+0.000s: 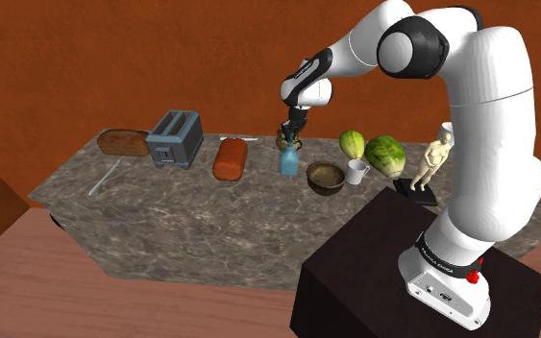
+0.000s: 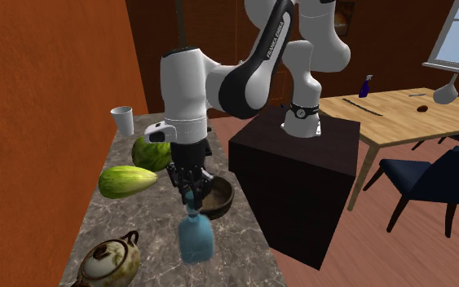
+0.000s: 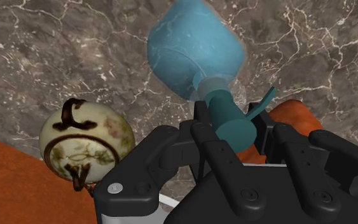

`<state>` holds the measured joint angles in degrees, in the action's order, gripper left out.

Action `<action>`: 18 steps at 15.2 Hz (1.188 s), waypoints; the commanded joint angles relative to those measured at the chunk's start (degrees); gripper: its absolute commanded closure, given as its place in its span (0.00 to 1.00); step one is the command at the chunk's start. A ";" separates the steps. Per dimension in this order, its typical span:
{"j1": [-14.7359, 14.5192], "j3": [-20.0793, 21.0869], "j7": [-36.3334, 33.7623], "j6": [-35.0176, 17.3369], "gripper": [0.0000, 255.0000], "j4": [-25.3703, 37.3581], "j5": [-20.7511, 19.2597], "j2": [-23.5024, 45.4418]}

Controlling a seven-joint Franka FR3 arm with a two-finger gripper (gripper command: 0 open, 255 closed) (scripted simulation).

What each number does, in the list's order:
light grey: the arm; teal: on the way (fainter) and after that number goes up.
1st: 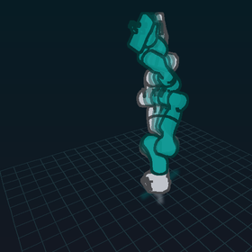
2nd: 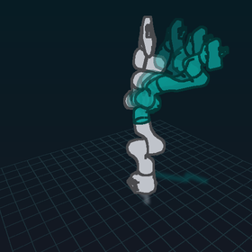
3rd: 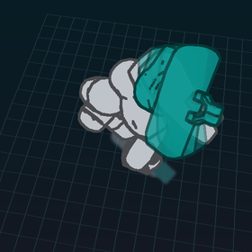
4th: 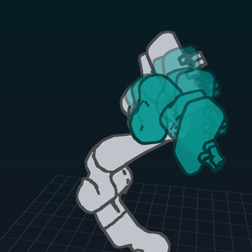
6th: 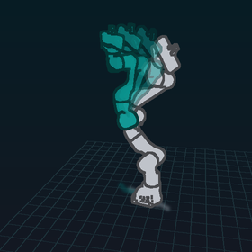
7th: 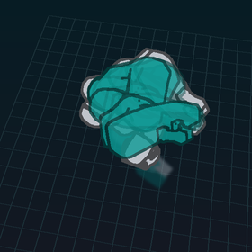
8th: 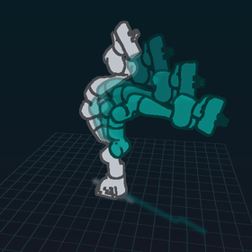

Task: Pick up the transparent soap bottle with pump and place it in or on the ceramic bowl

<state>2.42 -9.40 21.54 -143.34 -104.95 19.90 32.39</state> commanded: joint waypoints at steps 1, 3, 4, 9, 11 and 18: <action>-0.18 -0.34 -0.39 1.09 1.00 -0.02 -0.44 -1.15; -0.38 -0.64 -0.79 2.15 1.00 0.02 -0.87 -2.18; -0.48 -0.79 -1.00 2.68 1.00 0.06 -1.09 -2.69; -0.90 -1.47 -2.01 5.42 1.00 0.45 -2.17 -5.12; -1.05 -1.71 -2.41 6.55 1.00 0.69 -2.59 -6.04; -1.49 -2.46 -3.77 10.64 1.00 1.96 -4.03 -8.98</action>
<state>1.05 -11.77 18.07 -133.35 -103.33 16.10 23.76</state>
